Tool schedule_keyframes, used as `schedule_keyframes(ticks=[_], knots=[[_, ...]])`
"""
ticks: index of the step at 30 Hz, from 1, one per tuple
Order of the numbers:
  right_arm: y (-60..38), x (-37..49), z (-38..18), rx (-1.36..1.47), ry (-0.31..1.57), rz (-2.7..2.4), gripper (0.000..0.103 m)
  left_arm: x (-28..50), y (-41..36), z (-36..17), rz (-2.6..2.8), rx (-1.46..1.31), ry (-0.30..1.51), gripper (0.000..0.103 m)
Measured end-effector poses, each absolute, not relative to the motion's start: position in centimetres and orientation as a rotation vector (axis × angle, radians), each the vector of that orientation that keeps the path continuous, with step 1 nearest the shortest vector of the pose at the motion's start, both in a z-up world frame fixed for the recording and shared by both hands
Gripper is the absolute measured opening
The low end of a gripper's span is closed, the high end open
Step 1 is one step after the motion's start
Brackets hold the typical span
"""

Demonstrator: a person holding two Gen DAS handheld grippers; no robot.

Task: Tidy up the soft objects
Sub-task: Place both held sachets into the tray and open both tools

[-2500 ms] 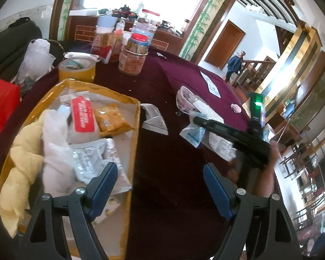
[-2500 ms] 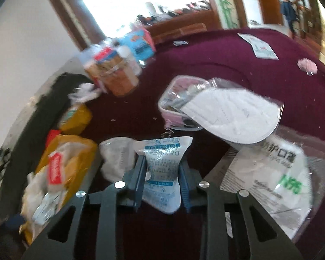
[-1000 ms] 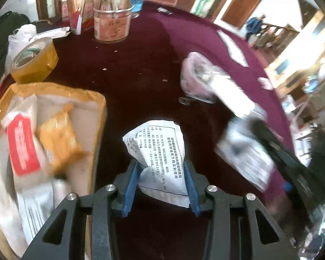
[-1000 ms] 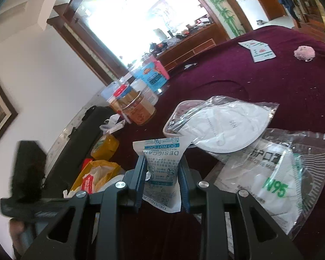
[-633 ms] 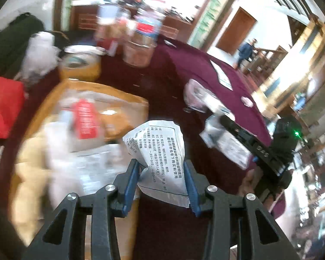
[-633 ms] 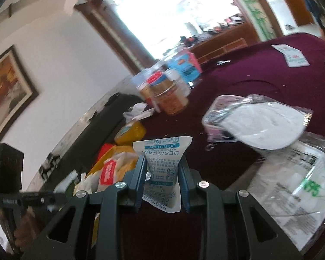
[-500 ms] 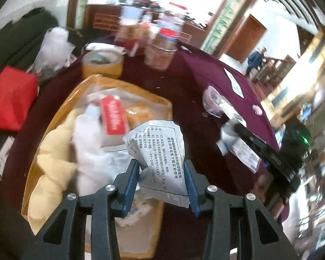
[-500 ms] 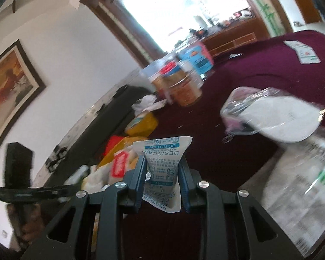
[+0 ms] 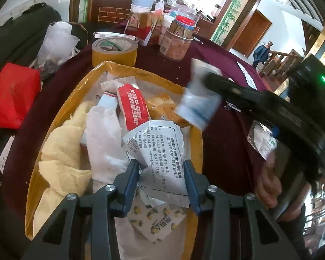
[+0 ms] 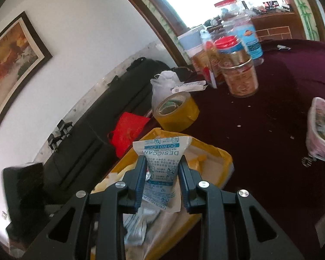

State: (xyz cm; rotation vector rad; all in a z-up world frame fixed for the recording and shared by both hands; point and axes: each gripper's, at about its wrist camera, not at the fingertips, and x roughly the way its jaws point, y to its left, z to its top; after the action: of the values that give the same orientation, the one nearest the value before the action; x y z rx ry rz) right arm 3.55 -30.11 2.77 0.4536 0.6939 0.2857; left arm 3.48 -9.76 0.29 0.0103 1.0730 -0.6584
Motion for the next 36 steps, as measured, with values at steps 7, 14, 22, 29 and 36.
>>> schedule_keyframes(ticks=[7, 14, 22, 29, 36], knots=[[-29.8, 5.6, -0.8, 0.486, 0.755, 0.285, 0.033, 3.8, -10.5, -0.5, -0.663, 0.053, 1.086, 0.046], [-30.6, 5.4, -1.5, 0.524, 0.735, 0.273, 0.062, 3.0, -10.7, -0.3, -0.649, 0.059, 1.067, 0.060], [-32.0, 3.6, -0.1, 0.582, 0.624, 0.286, 0.068, 1.5, -10.5, 1.0, -0.621, 0.054, 1.004, 0.076], [-31.5, 2.1, 1.2, 0.575, 0.573, 0.401, 0.075, -0.5, -9.7, 2.0, -0.598, 0.009, 0.975, 0.078], [-34.4, -3.1, 2.8, 0.700, 0.541, 0.391, 0.076, -2.8, -10.8, 3.1, -0.638, -0.004, 0.966, 0.081]])
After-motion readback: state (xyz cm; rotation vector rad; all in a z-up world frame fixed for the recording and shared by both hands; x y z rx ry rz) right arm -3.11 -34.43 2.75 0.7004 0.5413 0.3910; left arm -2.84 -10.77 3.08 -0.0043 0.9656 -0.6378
